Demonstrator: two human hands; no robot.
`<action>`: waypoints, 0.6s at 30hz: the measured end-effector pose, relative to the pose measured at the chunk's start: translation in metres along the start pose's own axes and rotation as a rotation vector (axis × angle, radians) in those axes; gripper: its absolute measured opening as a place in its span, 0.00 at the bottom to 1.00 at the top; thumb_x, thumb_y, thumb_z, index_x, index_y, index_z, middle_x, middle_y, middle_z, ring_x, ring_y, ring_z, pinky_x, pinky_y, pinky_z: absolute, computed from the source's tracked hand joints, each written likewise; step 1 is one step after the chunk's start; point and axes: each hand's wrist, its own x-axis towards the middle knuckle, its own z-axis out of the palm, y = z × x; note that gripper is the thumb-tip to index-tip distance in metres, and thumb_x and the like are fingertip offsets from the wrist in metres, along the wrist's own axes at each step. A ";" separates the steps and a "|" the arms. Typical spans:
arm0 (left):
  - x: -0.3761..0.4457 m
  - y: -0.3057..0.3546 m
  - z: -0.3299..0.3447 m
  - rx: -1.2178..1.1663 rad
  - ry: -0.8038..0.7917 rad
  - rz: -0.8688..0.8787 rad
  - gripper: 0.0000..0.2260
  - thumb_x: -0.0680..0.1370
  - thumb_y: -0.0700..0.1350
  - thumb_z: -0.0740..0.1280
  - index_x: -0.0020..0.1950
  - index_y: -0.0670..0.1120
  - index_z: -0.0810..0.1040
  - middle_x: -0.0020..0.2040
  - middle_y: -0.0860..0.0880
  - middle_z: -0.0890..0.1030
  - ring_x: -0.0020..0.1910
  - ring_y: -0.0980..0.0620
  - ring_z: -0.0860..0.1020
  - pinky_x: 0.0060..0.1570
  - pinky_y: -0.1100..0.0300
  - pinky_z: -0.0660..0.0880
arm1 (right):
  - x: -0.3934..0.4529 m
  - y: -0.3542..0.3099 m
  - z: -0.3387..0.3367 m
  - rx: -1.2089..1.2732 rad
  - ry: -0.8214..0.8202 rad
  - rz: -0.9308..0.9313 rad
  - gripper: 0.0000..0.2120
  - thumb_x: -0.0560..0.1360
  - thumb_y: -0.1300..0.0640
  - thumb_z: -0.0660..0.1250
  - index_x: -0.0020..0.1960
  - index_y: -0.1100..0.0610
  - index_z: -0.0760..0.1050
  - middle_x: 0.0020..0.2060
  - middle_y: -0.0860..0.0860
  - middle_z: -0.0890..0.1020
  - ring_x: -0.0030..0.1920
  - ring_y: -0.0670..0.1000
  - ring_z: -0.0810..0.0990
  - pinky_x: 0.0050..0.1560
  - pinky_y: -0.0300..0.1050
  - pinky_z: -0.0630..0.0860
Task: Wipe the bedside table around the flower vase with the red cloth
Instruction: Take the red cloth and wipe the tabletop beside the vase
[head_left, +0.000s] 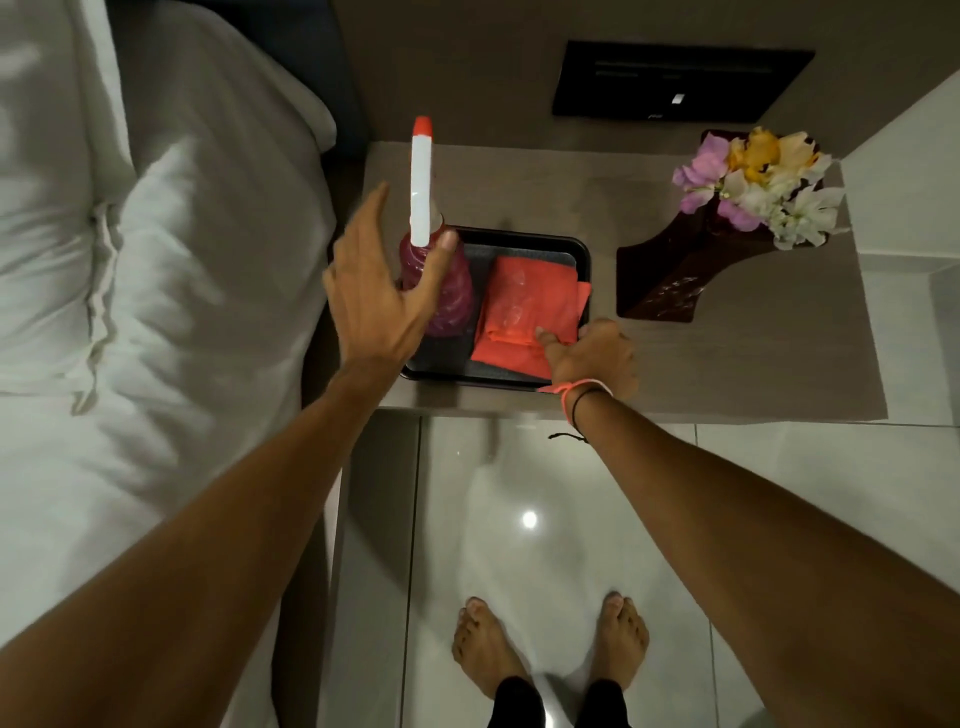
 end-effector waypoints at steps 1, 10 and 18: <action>-0.010 -0.009 -0.004 0.054 -0.018 -0.003 0.37 0.77 0.70 0.61 0.80 0.50 0.63 0.78 0.47 0.71 0.78 0.48 0.69 0.78 0.41 0.65 | -0.001 0.000 0.001 -0.001 -0.011 0.001 0.25 0.67 0.39 0.74 0.52 0.58 0.78 0.52 0.57 0.83 0.52 0.61 0.82 0.48 0.54 0.79; -0.088 -0.034 -0.026 0.501 -0.154 0.235 0.37 0.78 0.72 0.48 0.75 0.48 0.69 0.71 0.44 0.76 0.69 0.44 0.74 0.67 0.43 0.71 | 0.007 -0.018 0.010 0.231 -0.156 0.025 0.17 0.68 0.50 0.76 0.51 0.61 0.81 0.48 0.58 0.85 0.48 0.59 0.83 0.40 0.44 0.72; -0.100 0.013 -0.005 0.564 -0.148 0.487 0.35 0.81 0.68 0.49 0.73 0.45 0.75 0.68 0.39 0.79 0.66 0.38 0.79 0.64 0.43 0.72 | -0.016 0.037 -0.030 1.178 -0.151 0.234 0.07 0.66 0.65 0.72 0.39 0.54 0.81 0.29 0.43 0.83 0.29 0.43 0.80 0.27 0.33 0.74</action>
